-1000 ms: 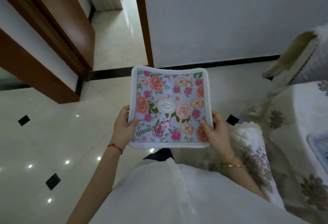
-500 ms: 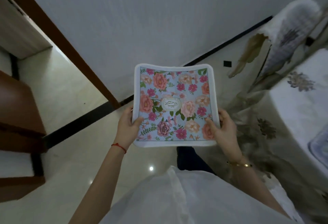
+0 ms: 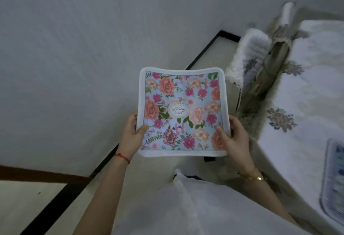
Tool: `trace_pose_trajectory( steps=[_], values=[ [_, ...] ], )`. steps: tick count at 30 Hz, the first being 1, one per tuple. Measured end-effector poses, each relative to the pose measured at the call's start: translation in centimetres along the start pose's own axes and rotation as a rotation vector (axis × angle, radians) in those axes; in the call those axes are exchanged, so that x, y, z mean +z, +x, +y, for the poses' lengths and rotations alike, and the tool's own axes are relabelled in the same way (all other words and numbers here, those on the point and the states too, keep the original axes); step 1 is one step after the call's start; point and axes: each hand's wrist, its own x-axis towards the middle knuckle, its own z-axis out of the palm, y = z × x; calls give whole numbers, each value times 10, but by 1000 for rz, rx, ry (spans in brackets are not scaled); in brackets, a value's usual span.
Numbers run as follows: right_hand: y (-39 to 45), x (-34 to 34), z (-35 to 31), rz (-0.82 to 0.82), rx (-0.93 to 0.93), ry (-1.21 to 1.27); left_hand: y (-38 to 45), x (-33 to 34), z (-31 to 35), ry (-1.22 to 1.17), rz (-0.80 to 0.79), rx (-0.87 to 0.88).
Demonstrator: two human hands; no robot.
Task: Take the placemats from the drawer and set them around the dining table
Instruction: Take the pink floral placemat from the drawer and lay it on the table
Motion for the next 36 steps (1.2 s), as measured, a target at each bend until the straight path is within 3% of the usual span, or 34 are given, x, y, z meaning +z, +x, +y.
trace_pose_trajectory(
  steps=[11, 23, 36],
  values=[
    [135, -34, -15, 367, 29, -18, 201, 98, 79, 27, -330, 116],
    [256, -54, -14, 908, 148, 29, 409, 258, 163, 130, -869, 272],
    [327, -68, -9, 1439, 349, 48, 507, 461, 209, 282, -1421, 343]
  ],
)
